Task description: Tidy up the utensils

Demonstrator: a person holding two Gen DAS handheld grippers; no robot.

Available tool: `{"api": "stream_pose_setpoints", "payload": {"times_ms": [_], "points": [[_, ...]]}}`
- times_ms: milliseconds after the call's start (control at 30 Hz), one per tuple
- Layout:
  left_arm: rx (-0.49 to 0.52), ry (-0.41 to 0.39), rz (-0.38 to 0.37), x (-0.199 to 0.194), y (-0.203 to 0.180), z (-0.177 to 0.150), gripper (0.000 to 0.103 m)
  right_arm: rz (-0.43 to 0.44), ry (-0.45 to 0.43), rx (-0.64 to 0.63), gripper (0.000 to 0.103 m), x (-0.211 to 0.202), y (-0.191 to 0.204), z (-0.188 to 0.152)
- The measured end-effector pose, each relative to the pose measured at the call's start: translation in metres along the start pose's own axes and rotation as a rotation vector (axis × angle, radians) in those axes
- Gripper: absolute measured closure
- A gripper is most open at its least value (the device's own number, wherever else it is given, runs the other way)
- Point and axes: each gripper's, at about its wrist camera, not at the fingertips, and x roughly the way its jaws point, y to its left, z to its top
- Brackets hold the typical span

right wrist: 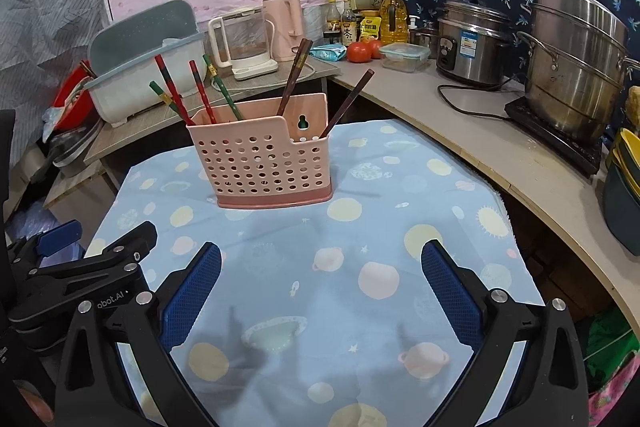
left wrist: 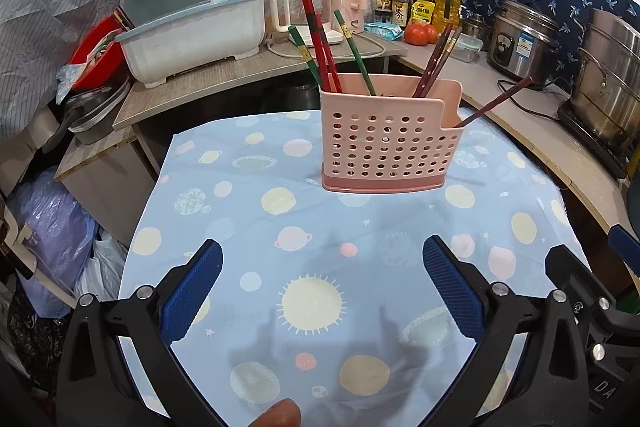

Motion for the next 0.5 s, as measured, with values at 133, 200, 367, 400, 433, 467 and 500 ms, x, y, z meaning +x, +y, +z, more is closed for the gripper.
{"api": "stream_pose_setpoints", "payload": {"times_ms": [133, 200, 367, 400, 433, 467, 500], "points": [[0.006, 0.002, 0.011, -0.0013, -0.0027, -0.0024, 0.007, -0.003, 0.003, 0.001, 0.006, -0.0012, 0.0009, -0.0027], [0.007, 0.005, 0.01, -0.0016, -0.0031, -0.0027, 0.007, -0.005, 0.004, 0.0, 0.006, -0.0026, 0.0012, -0.0045], [0.012, 0.004, 0.011, -0.0033, -0.0044, -0.004, 0.007, -0.006, 0.004, 0.007, 0.006, -0.0038, -0.0008, -0.0065], [0.012, 0.005, 0.012, -0.0036, -0.0048, -0.0041, 0.007, -0.008, 0.003, 0.007, 0.006, -0.0044, -0.0009, -0.007], [0.014, 0.005, 0.013, -0.0039, -0.0051, -0.0044, 0.007, -0.01, 0.003, 0.006, 0.006, -0.0047, -0.0011, -0.0074], [0.016, 0.004, 0.016, -0.0039, -0.0054, -0.0043, 0.007, -0.009, 0.003, 0.006, 0.006, -0.0045, -0.0012, -0.0072], [0.019, 0.004, 0.018, -0.0039, -0.0058, -0.0044, 0.007, -0.009, 0.003, 0.006, 0.006, -0.0044, -0.0011, -0.0071]]}}
